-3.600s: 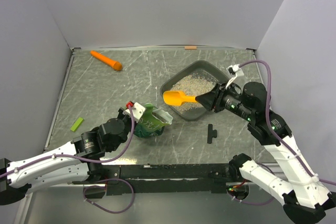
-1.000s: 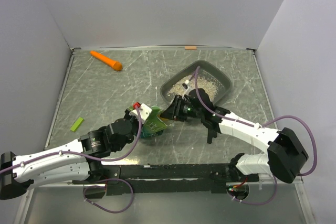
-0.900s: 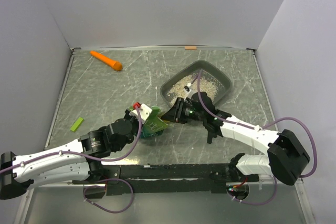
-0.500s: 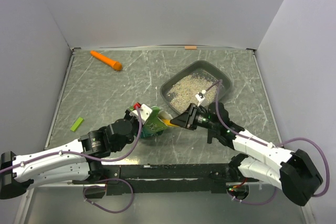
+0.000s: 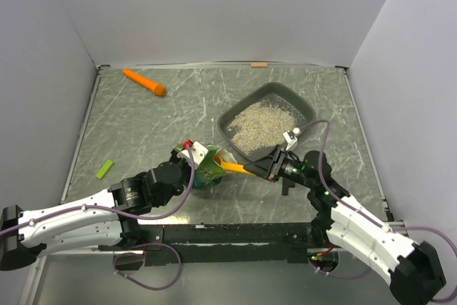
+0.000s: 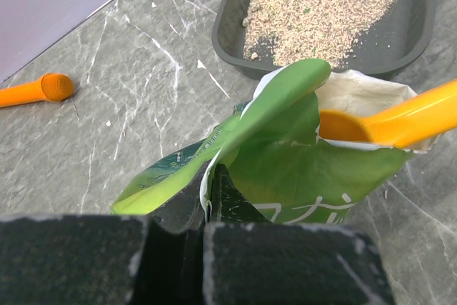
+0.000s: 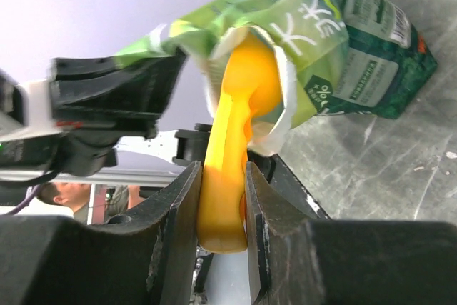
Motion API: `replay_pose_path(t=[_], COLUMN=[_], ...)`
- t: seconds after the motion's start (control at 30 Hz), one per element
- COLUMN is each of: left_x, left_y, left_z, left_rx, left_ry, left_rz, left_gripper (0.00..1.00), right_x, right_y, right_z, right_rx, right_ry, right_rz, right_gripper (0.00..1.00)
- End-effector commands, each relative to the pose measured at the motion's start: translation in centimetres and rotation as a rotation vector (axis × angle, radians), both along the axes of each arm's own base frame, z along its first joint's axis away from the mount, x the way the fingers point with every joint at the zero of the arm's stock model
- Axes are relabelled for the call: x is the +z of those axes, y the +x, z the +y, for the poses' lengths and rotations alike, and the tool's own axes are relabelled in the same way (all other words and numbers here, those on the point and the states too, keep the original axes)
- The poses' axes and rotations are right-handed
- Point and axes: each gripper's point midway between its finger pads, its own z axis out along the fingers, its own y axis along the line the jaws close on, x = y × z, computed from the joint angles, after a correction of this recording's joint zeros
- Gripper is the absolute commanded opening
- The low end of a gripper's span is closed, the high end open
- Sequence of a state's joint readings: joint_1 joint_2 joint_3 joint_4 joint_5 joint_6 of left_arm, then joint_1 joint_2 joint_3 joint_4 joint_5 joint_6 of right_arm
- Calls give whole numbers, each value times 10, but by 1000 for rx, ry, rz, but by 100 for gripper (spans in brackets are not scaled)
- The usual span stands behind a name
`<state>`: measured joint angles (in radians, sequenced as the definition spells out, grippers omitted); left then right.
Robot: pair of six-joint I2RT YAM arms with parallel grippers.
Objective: Fill the litter box with clean litter
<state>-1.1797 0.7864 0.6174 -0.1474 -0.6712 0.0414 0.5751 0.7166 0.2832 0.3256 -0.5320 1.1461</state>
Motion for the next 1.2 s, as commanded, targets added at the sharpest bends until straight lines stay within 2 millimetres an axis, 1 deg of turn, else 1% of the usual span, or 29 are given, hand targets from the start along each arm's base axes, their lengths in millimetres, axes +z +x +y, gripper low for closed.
replay_pose_path(t=[0.0, 0.07, 0.1, 0.17, 0.2, 0.3, 0.47, 0.63, 0.7, 0.73, 0.77, 0.8, 0.83, 0.87, 1.03, 1.17], left_x=[-5, -7, -6, -7, -6, -5, -2, -6, -8, -9, -10, -11, -11, -12, -18, -29], left_y=[0, -1, -2, -4, -4, -6, -10, -12, -13, -13, -13, -13, -13, -12, -11, -13], left_z=[-1, -5, -7, -10, -11, -12, -17, -20, -21, -22, -23, -23, -23, -23, -24, -33], left_rx=[2, -16, -22, -35, -35, -48, -77, -85, -88, -90, -90, -91, -86, -85, -69, -90], left_ry=[20, 14, 8, 4, -1, -8, -25, -6, -2, 2, 4, 7, 10, 15, 43, 81], left_rz=[5, 13, 13, 15, 13, 7, -8, -9, -8, -7, -7, -7, -7, -7, -10, 9], left_gripper=[1, 1, 1, 1, 1, 1, 1, 1, 1, 1, 1, 1, 1, 1, 1, 1], right_x=[14, 16, 11, 11, 5, 0, -13, -13, -17, -15, -21, -24, -21, -29, -26, -20], right_y=[-12, -13, -13, -15, -15, -17, -21, -22, -23, -22, -23, -24, -24, -25, -29, -31], right_z=[-11, -17, -20, -24, -27, -35, -45, -56, -59, -61, -63, -64, -66, -68, -72, -68], right_rx=[17, -3, -11, -23, -35, -58, -107, -180, -205, -225, -236, -244, -259, -271, -290, -259], right_ry=[30, 31, 21, 22, 10, 4, -5, 14, 19, 30, 20, 23, 42, 35, 97, 110], right_rz=[-27, -39, -22, -28, -9, -12, 42, 74, 109, 107, 138, 150, 149, 178, 177, 158], right_gripper=[0, 0, 0, 0, 0, 0, 0, 0, 0, 0, 0, 0, 0, 0, 0, 0])
